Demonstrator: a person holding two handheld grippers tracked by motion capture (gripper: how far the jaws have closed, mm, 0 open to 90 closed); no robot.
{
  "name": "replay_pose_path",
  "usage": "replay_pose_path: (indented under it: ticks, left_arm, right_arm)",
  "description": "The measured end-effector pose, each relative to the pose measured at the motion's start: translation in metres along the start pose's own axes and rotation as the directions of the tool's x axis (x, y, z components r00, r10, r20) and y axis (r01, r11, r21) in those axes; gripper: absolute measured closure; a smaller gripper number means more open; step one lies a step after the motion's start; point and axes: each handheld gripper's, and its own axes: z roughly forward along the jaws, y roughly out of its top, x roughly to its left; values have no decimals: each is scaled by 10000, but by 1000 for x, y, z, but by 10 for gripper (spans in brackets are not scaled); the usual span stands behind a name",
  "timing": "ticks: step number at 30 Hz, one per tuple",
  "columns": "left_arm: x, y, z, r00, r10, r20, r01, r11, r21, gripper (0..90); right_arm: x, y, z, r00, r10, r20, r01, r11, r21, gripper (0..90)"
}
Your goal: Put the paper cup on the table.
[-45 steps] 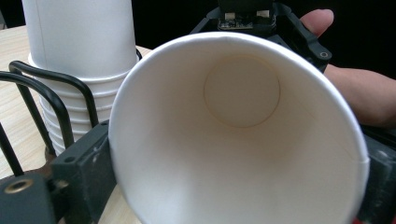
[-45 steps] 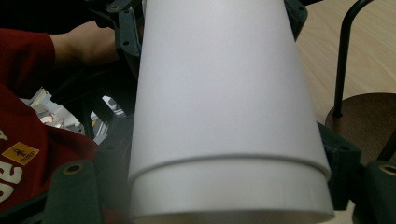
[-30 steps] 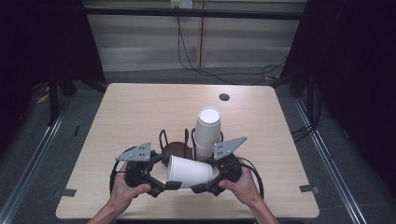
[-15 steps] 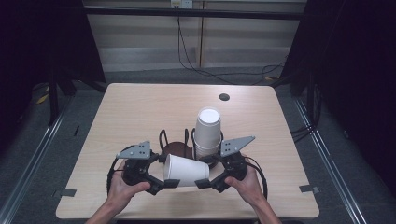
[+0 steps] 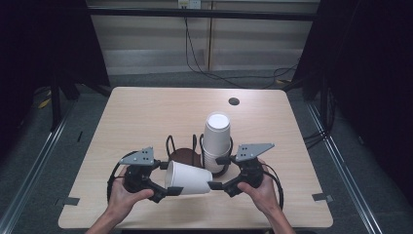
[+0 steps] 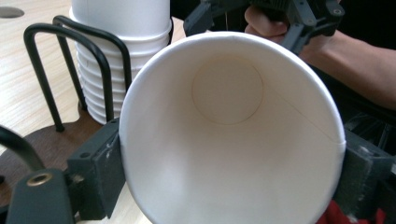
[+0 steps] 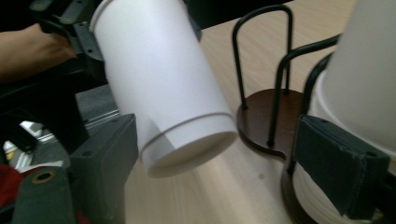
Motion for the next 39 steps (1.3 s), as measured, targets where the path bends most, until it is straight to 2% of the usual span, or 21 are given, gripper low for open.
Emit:
replay_pose_path:
  ticks: [6,11,15,21,29,34,39]
  left_arm:
    - [0,2,-6,9997,-9,-244,14,9998,217,134]
    - [-1,2,-9,9996,-34,-273,45,9991,415,134]
    - [0,1,-11,9990,-18,-445,60,9955,946,133]
    - [3,-1,-19,9968,7,-795,94,9920,1262,132]
    - [13,-5,-36,9929,-440,-1104,590,9889,1365,129]
    - [17,-5,-47,9896,-379,-1386,591,9866,1520,130]
    - [25,-6,-62,9822,-514,-1809,769,9876,1370,130]
  right_arm:
    - [-2,-2,-1,9986,171,500,-174,9998,60,143]
    - [-2,-4,-3,9967,80,803,-90,9999,132,143]
    - [-2,-6,-6,9950,45,998,-50,10000,51,143]
    - [-3,-7,-9,9917,161,1274,-162,9999,-6,143]
    - [-3,-10,-10,9883,174,1513,-198,9997,140,145]
    - [-3,-13,-13,9864,222,1626,-242,9997,103,145]
    - [-4,-14,-18,9846,315,1722,-313,9995,-37,145]
